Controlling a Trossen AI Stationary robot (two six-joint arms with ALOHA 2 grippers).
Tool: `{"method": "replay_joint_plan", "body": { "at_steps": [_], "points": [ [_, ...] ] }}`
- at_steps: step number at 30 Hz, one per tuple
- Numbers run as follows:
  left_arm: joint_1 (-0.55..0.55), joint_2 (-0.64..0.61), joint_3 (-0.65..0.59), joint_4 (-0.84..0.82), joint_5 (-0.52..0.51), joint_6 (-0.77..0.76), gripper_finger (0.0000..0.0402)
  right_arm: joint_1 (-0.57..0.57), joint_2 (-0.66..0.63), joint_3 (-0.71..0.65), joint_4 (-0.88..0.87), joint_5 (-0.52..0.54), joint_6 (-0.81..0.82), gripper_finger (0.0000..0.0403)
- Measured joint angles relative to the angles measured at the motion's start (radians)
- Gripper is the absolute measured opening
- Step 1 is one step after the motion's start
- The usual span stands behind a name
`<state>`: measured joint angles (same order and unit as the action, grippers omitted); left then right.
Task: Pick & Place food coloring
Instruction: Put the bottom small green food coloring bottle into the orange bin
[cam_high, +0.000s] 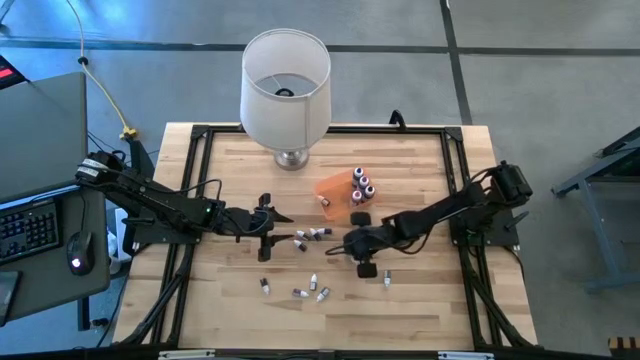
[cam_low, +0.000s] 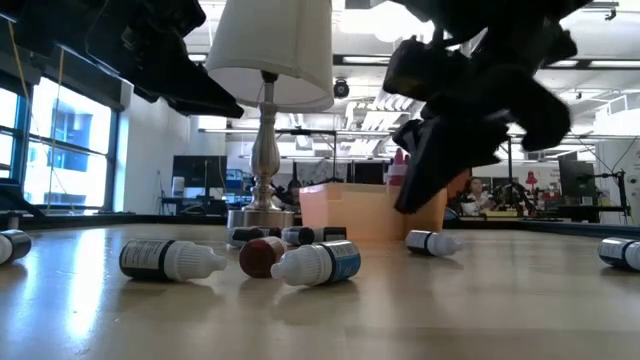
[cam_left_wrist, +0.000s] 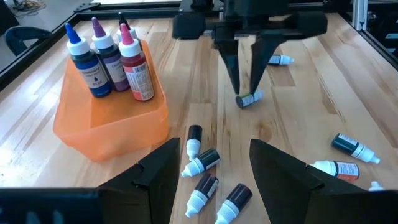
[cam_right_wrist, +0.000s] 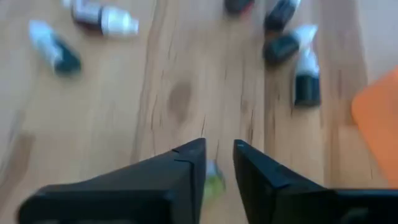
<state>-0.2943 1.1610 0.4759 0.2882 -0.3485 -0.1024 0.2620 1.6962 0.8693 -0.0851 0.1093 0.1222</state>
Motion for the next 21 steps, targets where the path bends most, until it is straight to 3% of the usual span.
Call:
{"method": "replay_joint_plan", "body": {
  "at_steps": [3, 8, 13, 21],
  "points": [
    [0.0, 0.0, 0.0, 0.0, 0.0, 0.0, 0.0191, 0.01, 0.0, 0.022, -0.061, 0.009, 0.048, 0.0119],
    [0.0, 0.0, 0.0, -0.001, 0.0, -0.008, 0.0191, 0.009, 0.0, 0.025, -0.065, 0.021, 0.266, 0.0151],
    [0.0, 0.0, 0.0, 0.0, 0.0, -0.008, 0.0191, 0.025, 0.026, 0.026, -0.109, 0.086, 0.35, 0.0154],
    [0.0, 0.0, 0.0, 0.0, 0.001, -0.008, 0.0191, 0.028, 0.092, 0.028, -0.122, 0.085, 0.406, 0.0154]
  ]
}}
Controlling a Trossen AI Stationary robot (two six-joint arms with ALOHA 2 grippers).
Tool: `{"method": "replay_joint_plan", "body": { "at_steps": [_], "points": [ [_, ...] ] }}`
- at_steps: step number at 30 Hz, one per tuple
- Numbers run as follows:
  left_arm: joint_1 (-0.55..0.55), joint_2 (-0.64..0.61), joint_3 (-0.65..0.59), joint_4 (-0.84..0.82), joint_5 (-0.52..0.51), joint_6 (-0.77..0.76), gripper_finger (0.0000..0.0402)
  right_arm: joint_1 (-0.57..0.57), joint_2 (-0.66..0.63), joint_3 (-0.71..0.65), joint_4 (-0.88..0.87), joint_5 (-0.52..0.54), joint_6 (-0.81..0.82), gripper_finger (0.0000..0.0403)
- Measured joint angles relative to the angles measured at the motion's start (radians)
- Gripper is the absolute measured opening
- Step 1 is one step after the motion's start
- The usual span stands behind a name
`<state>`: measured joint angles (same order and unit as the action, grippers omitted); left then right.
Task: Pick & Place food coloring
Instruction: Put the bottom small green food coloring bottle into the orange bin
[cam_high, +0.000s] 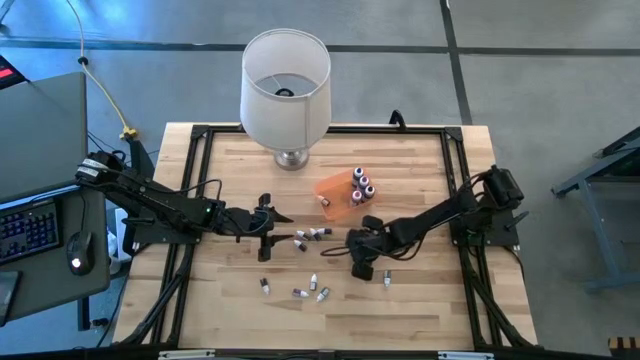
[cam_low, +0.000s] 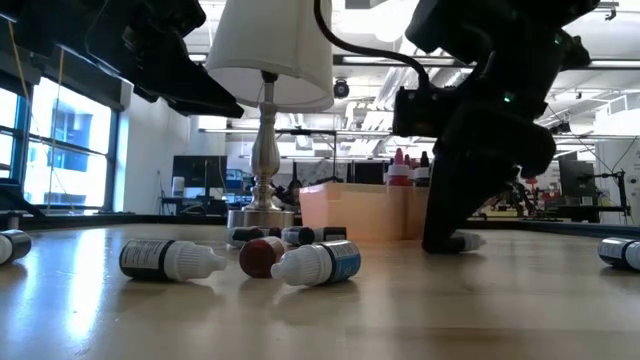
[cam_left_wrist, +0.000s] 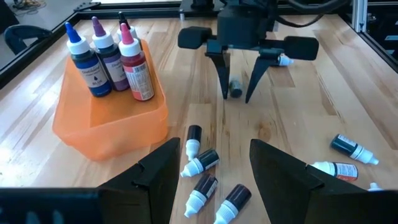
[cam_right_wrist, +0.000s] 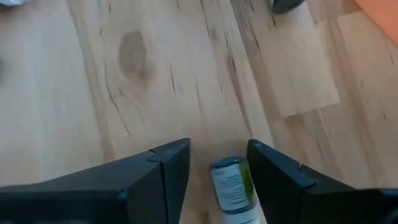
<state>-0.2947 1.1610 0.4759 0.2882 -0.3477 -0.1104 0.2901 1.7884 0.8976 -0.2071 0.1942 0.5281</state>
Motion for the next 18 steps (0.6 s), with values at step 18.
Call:
{"method": "replay_joint_plan", "body": {
  "at_steps": [18],
  "points": [
    [0.0, 0.0, 0.0, 0.0, 0.0, 0.0, 0.0191, 0.003, -0.106, -0.004, -0.022, -0.023, -0.275, 0.0154]
  ]
}}
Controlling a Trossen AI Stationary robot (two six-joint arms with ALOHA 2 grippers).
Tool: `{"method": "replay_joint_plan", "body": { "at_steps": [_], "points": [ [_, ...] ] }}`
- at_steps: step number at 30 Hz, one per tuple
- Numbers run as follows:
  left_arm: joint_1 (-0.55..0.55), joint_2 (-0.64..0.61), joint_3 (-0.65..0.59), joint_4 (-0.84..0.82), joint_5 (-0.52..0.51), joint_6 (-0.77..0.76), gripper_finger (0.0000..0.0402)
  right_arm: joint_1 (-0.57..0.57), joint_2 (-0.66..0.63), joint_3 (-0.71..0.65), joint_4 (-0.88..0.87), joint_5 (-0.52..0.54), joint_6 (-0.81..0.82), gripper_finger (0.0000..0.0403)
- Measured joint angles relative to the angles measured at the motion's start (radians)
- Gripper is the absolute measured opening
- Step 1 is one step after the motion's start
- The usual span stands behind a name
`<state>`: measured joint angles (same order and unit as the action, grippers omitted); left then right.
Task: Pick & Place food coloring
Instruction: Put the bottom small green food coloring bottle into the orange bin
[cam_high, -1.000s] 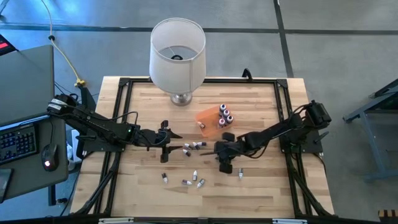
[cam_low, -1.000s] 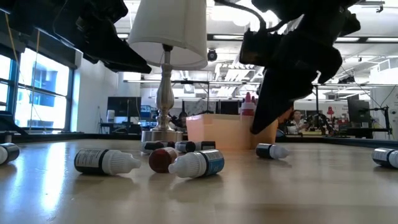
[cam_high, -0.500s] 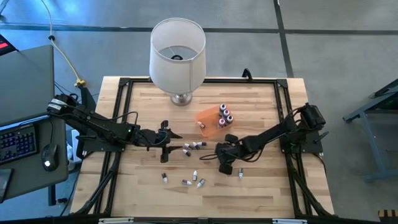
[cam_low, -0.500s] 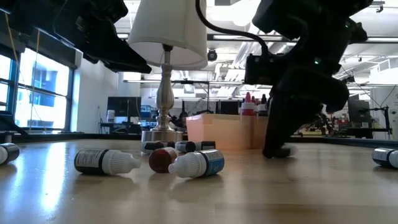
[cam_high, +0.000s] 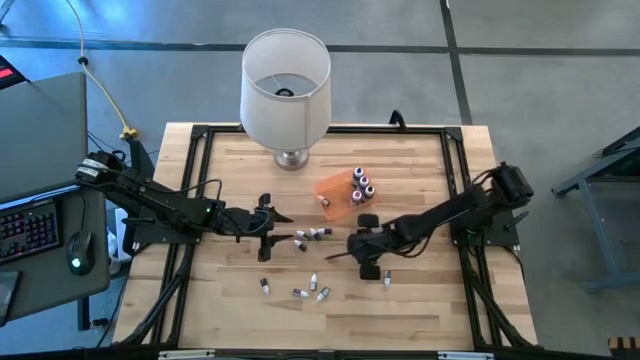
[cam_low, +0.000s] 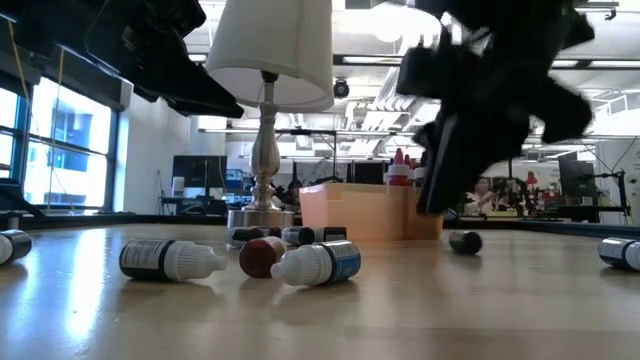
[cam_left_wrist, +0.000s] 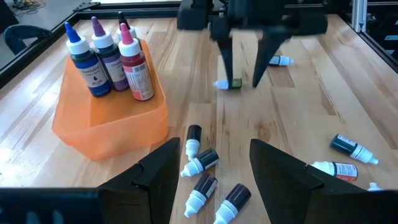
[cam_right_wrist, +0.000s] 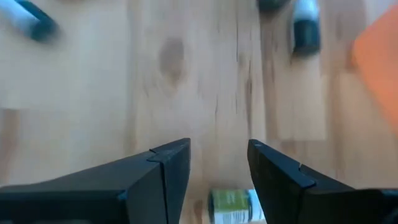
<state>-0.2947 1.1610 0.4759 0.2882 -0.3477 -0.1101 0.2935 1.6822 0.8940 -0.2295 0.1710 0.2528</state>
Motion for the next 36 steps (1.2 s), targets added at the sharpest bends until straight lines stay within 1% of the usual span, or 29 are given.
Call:
{"method": "replay_joint_plan", "body": {
  "at_steps": [6, 8, 9, 11, 15, 18, 26, 31, 33, 36],
  "points": [
    [0.0, 0.0, 0.0, -0.001, 0.0, 0.0, 0.0191, 0.002, -0.101, 0.0, -0.021, -0.065, -0.096, 0.0154],
    [0.0, 0.0, 0.0, 0.0, 0.0, 0.0, 0.0191, 0.002, -0.118, 0.001, -0.057, -0.089, -0.12, 0.0154],
    [0.0, 0.0, 0.0, 0.0, 0.0, 0.0, 0.0191, 0.002, -0.118, 0.0, -0.078, -0.088, -0.114, 0.0154],
    [0.0, 0.0, 0.0, 0.0, 0.0, 0.0, 0.0191, 0.002, -0.117, -0.001, -0.098, -0.059, -0.046, 0.0154],
    [0.0, 0.0, 0.0, -0.001, 0.0, 0.0, 0.0191, 0.0, -0.09, 0.0, -0.128, 0.019, 0.139, 0.0153],
    [0.0, 0.0, 0.0, -0.002, 0.0, 0.0, 0.0191, -0.001, -0.054, 0.0, -0.134, 0.03, 0.216, 0.0153],
    [0.0, 0.0, 0.0, -0.001, 0.0, 0.0, 0.0191, -0.006, 0.061, 0.001, -0.13, 0.026, 0.22, 0.0153],
    [0.0, 0.0, 0.0, 0.0, 0.0, 0.0, 0.0191, -0.012, 0.097, 0.006, -0.127, 0.015, 0.197, 0.0152],
    [0.0, 0.0, 0.0, -0.001, 0.0, 0.0, 0.0191, -0.012, 0.098, 0.006, -0.126, 0.014, 0.191, 0.0147],
    [0.0, 0.0, 0.0, -0.001, 0.0, 0.0, 0.0191, -0.012, 0.093, 0.004, -0.112, 0.008, 0.192, 0.0128]
  ]
}}
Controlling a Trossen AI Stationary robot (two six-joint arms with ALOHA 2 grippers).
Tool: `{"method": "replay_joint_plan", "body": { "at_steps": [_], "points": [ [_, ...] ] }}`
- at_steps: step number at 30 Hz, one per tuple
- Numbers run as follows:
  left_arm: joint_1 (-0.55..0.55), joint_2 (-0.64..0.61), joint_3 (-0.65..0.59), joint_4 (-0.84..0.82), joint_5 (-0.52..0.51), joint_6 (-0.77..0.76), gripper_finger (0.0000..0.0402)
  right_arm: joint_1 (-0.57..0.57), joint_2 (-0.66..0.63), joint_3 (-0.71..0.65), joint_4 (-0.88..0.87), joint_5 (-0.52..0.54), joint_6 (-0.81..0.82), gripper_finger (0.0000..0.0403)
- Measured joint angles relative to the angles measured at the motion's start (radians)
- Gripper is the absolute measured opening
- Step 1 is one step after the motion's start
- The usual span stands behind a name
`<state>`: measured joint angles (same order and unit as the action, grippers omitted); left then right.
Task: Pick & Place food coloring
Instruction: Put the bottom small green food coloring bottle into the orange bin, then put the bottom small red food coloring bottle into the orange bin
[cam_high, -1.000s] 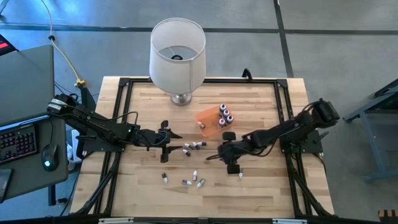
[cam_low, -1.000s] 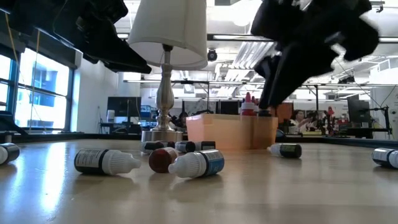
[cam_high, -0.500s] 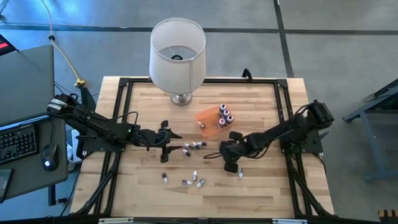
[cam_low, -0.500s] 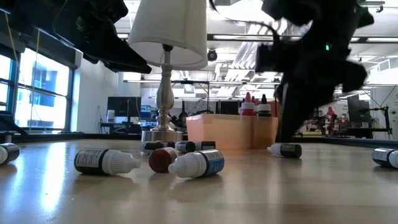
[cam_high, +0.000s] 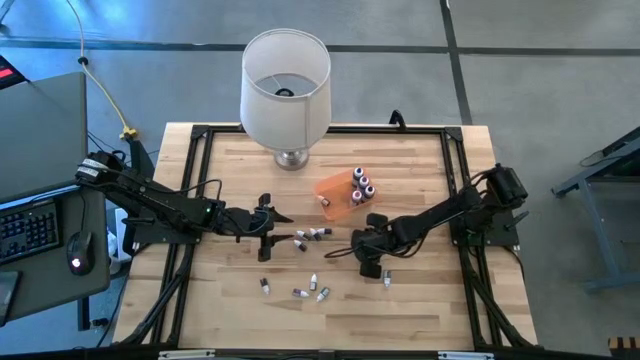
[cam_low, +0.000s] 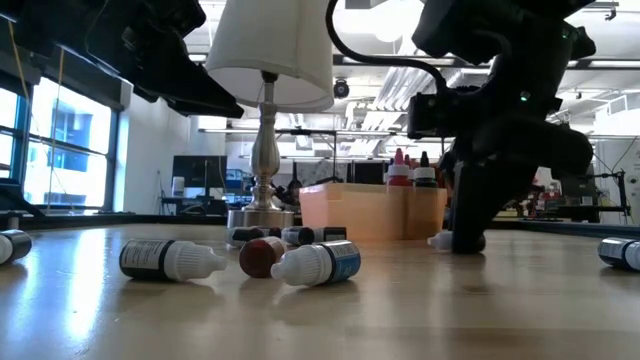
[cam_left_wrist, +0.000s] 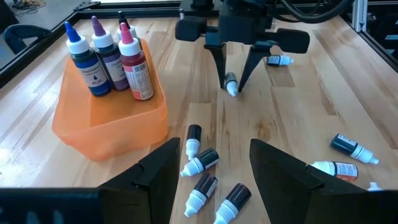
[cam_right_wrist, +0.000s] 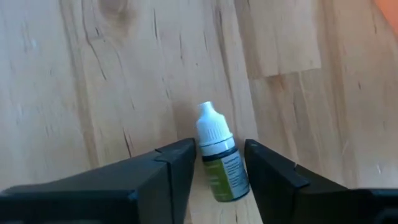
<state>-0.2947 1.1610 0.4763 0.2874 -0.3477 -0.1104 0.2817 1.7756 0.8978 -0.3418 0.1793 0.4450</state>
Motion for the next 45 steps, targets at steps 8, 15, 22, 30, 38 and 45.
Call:
{"method": "replay_joint_plan", "body": {
  "at_steps": [8, 15, 22, 30, 38, 45],
  "points": [
    [0.0, 0.0, 0.0, 0.0, 0.0, 0.0, 0.0191, -0.014, 0.008, -0.005, 0.188, -0.007, -0.049, 0.0062],
    [0.0, 0.0, 0.0, 0.0, 0.0, 0.0, 0.0191, -0.091, 0.008, 0.059, 0.36, 0.246, -0.276, 0.0079],
    [0.0, 0.0, 0.0, 0.001, 0.0, 0.0, 0.0191, -0.21, 0.006, 0.225, 0.214, 0.376, -0.447, 0.0073],
    [0.0, 0.0, 0.0, 0.0, 0.025, -0.004, 0.0191, -0.334, 0.005, 0.196, 0.127, 0.228, -0.446, 0.0093],
    [0.0, 0.024, 0.001, 0.002, 0.082, -0.004, 0.0191, -0.329, 0.005, 0.179, 0.182, 0.209, -0.462, 0.0117],
    [0.0, 0.147, 0.001, 0.004, 0.083, -0.025, 0.0191, -0.27, -0.004, 0.248, 0.173, 0.192, -0.514, 0.0119]
  ]
}}
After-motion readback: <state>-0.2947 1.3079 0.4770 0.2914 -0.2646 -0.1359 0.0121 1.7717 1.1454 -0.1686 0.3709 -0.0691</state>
